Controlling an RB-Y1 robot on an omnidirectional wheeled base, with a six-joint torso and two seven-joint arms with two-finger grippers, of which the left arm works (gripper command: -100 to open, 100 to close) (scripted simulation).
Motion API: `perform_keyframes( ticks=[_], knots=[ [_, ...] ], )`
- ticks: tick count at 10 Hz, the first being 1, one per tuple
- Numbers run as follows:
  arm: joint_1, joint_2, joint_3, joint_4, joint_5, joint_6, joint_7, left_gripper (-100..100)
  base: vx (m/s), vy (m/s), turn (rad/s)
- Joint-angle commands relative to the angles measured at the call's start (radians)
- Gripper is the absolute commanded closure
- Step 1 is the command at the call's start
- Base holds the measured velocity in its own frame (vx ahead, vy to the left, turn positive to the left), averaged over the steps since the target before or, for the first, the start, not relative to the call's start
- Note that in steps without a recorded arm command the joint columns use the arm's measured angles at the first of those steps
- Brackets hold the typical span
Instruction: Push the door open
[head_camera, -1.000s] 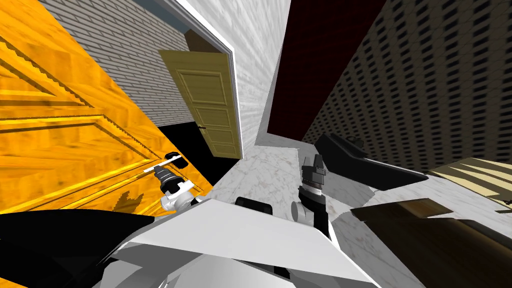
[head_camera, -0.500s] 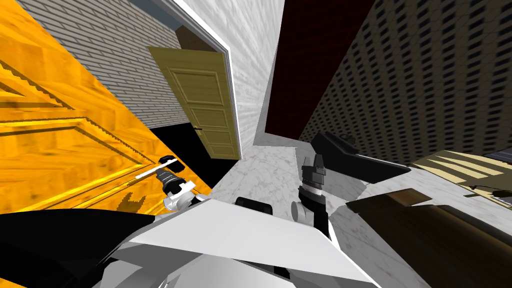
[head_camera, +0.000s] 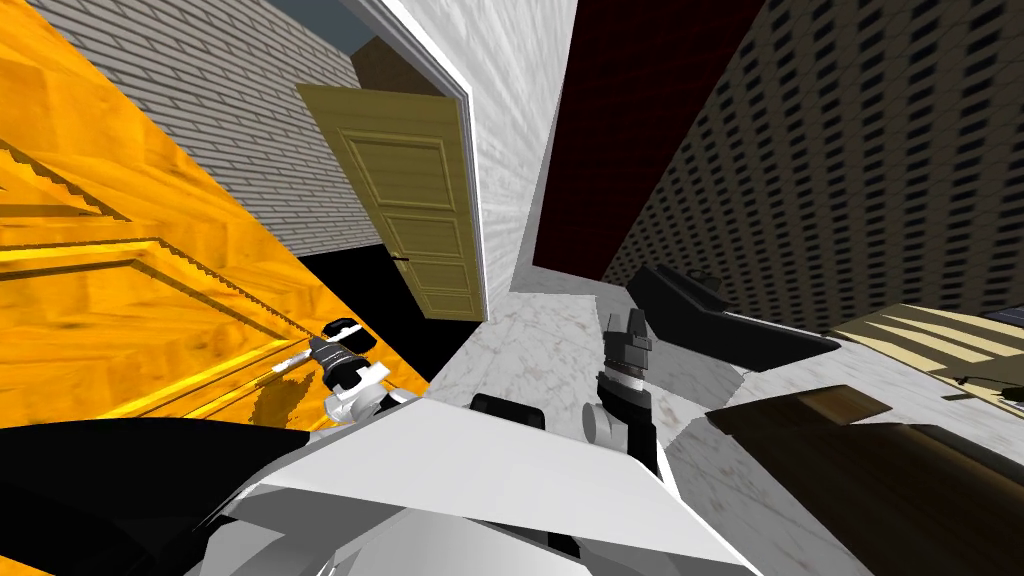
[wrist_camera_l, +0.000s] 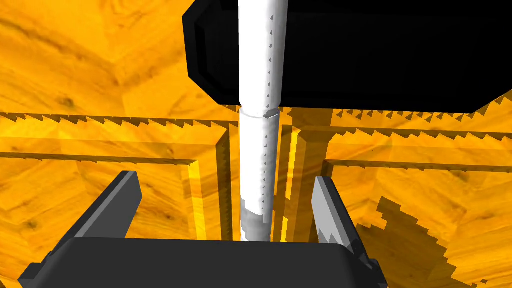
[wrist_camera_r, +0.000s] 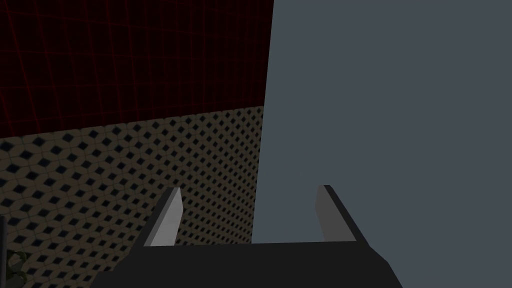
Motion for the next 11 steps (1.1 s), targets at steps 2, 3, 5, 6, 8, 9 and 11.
perform_keyframes(
  ticks=[2,3,5,6,8,9,11],
  knots=[
    [0.005,-0.004,-0.001,0.013,0.003,-0.010,0.002,-100,0.079,0.190,0.002],
    [0.007,-0.009,-0.002,0.017,0.004,-0.013,0.002,-100,0.058,0.188,0.005],
    [0.006,-0.005,-0.002,0.015,0.004,-0.011,0.002,100,0.009,0.036,-0.004],
    [0.006,-0.005,-0.002,0.015,0.004,-0.011,0.002,100,-0.006,-0.032,0.006],
    [0.006,-0.005,-0.002,0.015,0.004,-0.011,0.002,100,-0.002,-0.008,0.000],
    [0.006,-0.005,-0.002,0.015,0.004,-0.011,0.002,100,0.000,0.000,0.000],
    [0.003,0.006,0.021,0.008,0.003,-0.007,0.002,100,0.024,0.042,0.000]
  ],
)
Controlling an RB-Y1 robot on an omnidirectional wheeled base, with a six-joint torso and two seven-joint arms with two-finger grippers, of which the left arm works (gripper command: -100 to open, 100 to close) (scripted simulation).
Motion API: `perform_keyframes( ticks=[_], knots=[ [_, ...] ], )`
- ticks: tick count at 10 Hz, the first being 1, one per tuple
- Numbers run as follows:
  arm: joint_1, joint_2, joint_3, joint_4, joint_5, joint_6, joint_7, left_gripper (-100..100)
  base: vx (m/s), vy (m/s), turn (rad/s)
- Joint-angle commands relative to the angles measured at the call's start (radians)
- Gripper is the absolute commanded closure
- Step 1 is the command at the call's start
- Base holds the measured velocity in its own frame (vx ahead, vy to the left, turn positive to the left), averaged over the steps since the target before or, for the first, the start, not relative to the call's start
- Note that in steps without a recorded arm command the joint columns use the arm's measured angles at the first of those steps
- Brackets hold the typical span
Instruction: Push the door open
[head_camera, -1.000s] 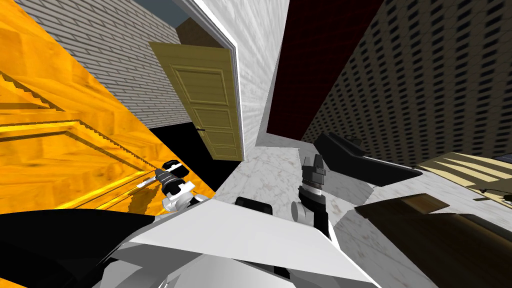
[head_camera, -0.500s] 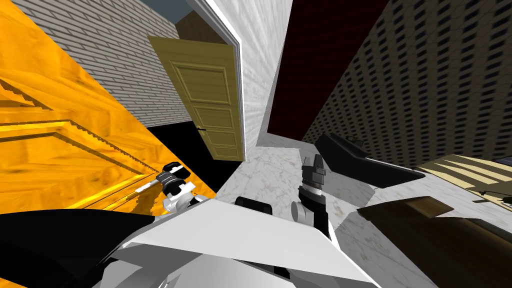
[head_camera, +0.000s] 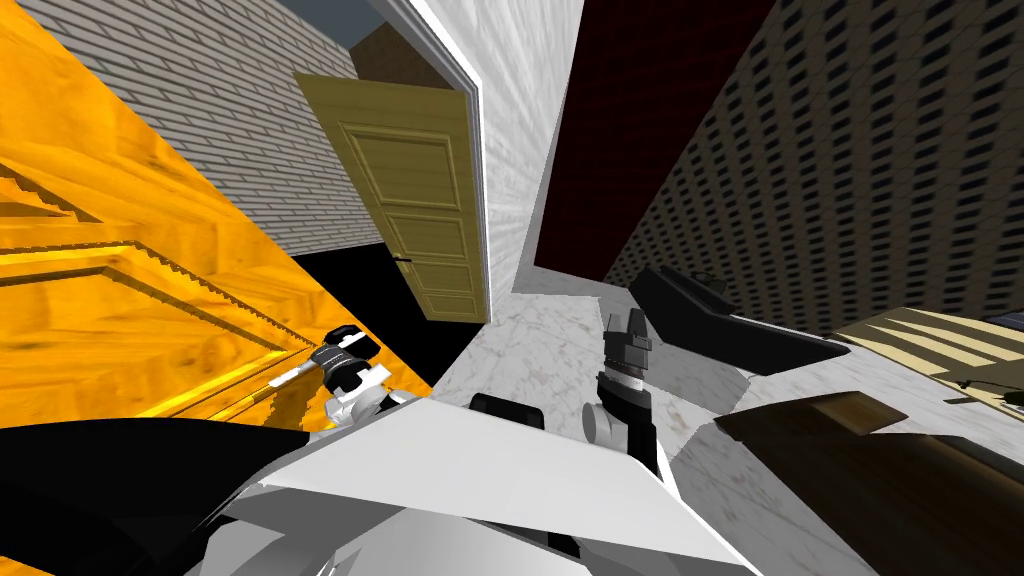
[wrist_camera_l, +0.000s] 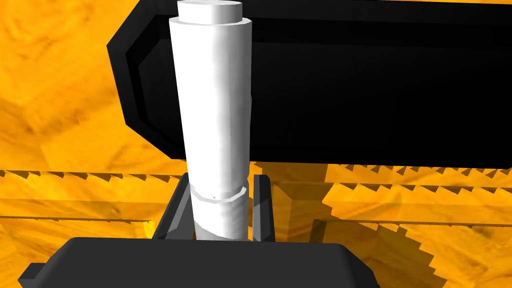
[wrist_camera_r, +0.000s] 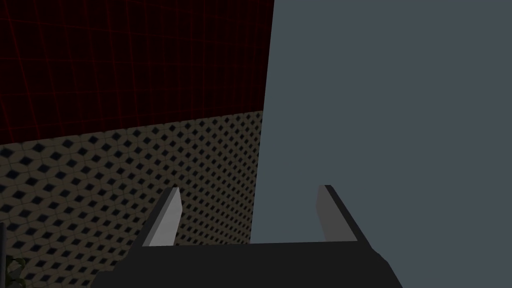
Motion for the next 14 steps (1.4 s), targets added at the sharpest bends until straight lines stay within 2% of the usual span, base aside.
perform_keyframes(
  ticks=[1,5,7,14],
  knots=[
    [-0.004,0.018,0.027,-0.007,-0.001,-0.001,-0.003,100,0.111,0.129,0.007],
    [-0.008,0.028,0.077,-0.021,-0.004,0.003,-0.005,100,0.103,0.147,0.021],
    [-0.012,0.033,0.119,-0.033,-0.006,0.006,-0.006,100,0.124,0.179,0.010],
    [-0.021,0.037,0.225,-0.063,-0.011,0.014,-0.011,100,0.112,0.129,0.025]
  ],
)
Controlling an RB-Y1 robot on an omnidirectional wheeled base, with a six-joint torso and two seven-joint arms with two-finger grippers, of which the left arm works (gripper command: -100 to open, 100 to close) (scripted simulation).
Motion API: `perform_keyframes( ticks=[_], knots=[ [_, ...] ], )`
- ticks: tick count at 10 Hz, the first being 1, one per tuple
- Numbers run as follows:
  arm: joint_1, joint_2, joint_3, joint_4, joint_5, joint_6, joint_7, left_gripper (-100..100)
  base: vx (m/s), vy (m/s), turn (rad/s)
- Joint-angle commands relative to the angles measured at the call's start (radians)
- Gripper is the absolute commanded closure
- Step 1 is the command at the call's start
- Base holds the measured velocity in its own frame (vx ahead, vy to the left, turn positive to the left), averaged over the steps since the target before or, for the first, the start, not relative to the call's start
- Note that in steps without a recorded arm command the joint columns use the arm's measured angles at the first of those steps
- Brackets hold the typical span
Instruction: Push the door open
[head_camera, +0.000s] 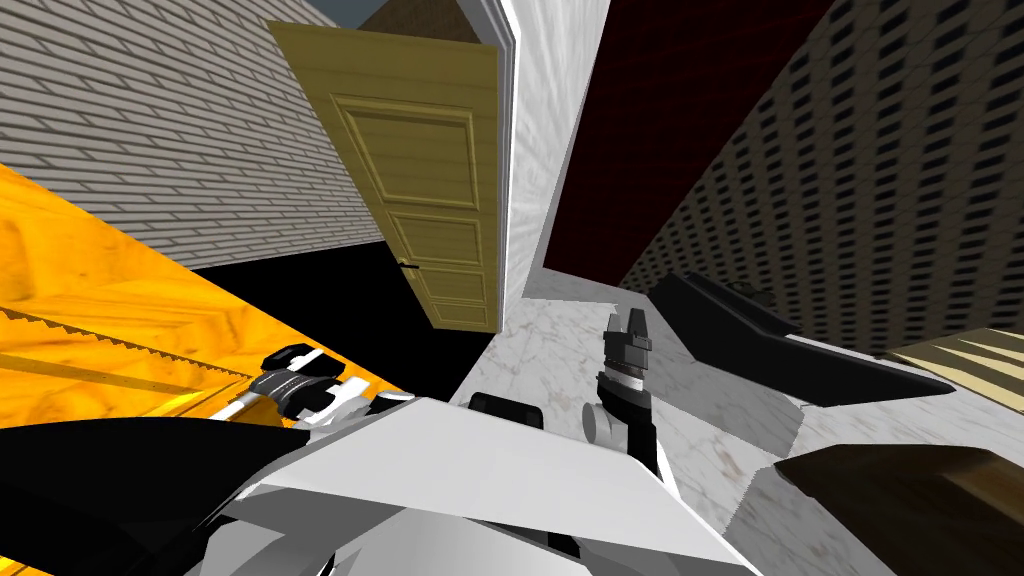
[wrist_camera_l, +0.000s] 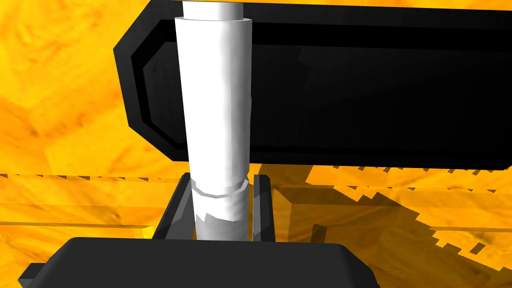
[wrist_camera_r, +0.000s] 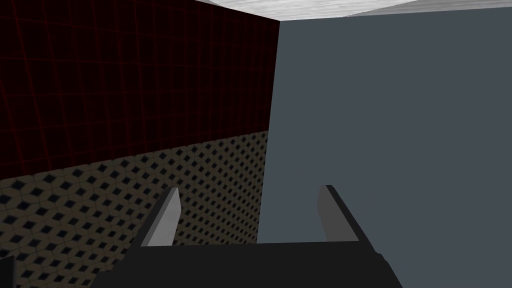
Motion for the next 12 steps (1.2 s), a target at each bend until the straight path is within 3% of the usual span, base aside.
perform_keyframes(
  ticks=[1,2,10,11,12],
  knots=[
    [0.000,0.005,0.025,-0.029,-0.001,0.000,-0.004,100,0.079,0.105,0.021],
    [0.000,0.005,0.025,-0.029,-0.001,0.000,-0.004,100,0.047,0.076,0.018],
    [-0.012,-0.013,0.158,-0.067,-0.008,0.011,-0.009,100,0.105,0.124,0.029],
    [-0.012,-0.013,0.158,-0.067,-0.008,0.011,-0.009,100,0.087,0.118,0.023],
    [-0.014,-0.019,0.184,-0.074,-0.009,0.013,-0.010,100,0.115,0.150,0.027]
  ],
)
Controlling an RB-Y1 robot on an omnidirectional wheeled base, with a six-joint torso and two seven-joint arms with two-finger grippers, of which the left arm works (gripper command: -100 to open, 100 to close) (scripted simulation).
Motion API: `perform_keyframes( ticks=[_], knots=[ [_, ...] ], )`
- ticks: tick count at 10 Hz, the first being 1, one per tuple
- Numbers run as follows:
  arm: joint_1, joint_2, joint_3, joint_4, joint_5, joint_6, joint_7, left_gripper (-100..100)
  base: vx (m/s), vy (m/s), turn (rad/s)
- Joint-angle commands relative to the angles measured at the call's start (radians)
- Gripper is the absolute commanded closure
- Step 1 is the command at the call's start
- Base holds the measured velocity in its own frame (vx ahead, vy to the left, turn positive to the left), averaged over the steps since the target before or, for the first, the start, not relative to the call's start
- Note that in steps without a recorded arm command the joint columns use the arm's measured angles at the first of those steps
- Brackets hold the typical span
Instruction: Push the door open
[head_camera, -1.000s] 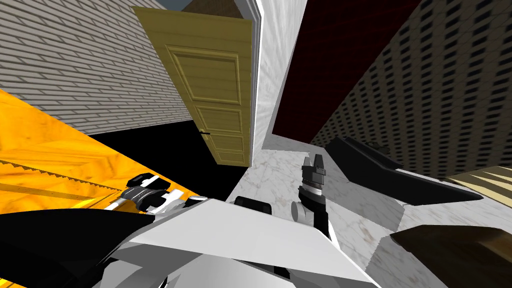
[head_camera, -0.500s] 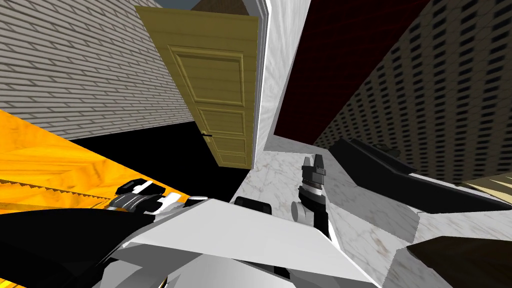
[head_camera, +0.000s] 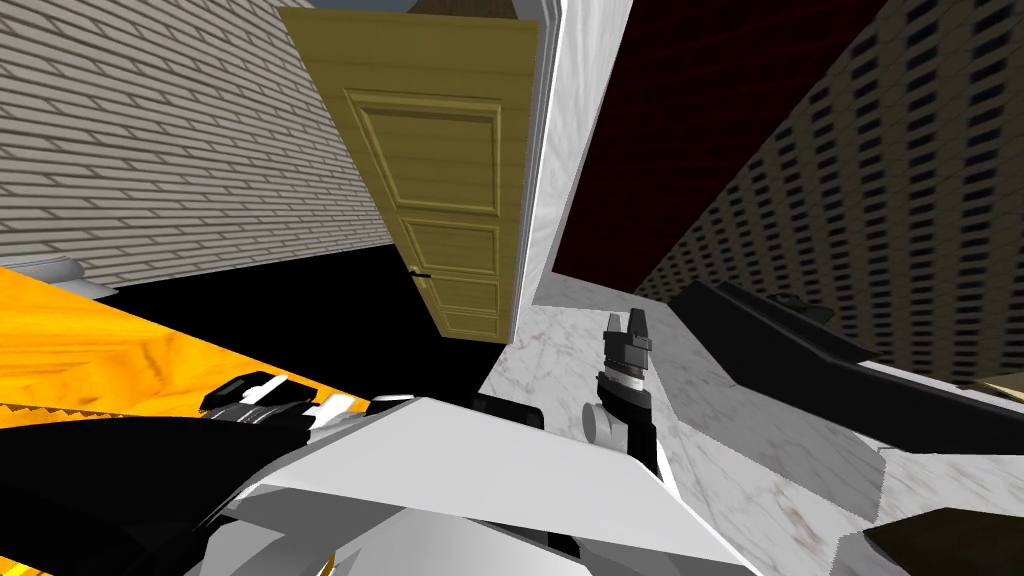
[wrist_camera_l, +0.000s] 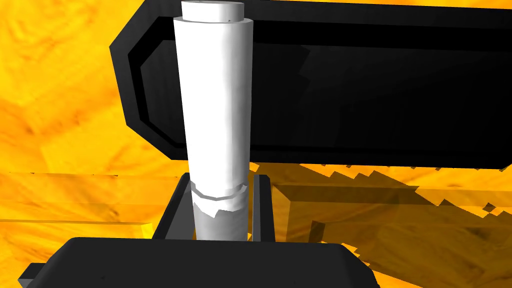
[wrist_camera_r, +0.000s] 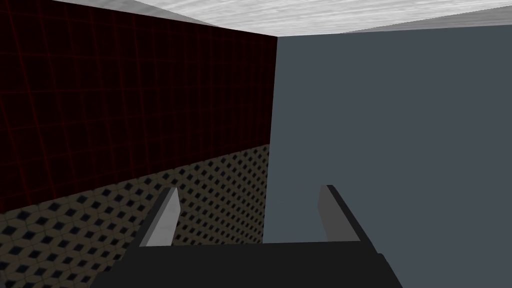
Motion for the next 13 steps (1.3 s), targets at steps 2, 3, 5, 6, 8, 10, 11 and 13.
perform_keyframes(
  ticks=[2,3,5,6,8,10,11,13],
  knots=[
    [-0.010,-0.008,0.049,-0.026,-0.004,0.005,-0.008,100,0.105,0.150,0.032],
    [-0.011,-0.012,0.061,-0.030,-0.004,0.006,-0.008,100,0.104,0.160,0.038],
    [-0.015,0.004,0.054,-0.035,-0.005,0.009,-0.008,100,0.049,0.089,0.041],
    [-0.016,0.007,0.055,-0.037,-0.005,0.009,-0.008,100,0.066,0.138,0.064],
    [-0.021,0.016,0.064,-0.048,-0.007,0.008,-0.009,100,0.049,0.158,0.060],
    [-0.027,0.017,0.086,-0.061,-0.008,0.007,-0.009,100,0.083,0.188,0.069],
    [-0.029,0.015,0.101,-0.068,-0.009,0.007,-0.010,100,0.084,0.199,0.067],
    [-0.035,0.005,0.141,-0.080,-0.010,0.006,-0.010,100,0.077,0.200,0.054]
  ],
)
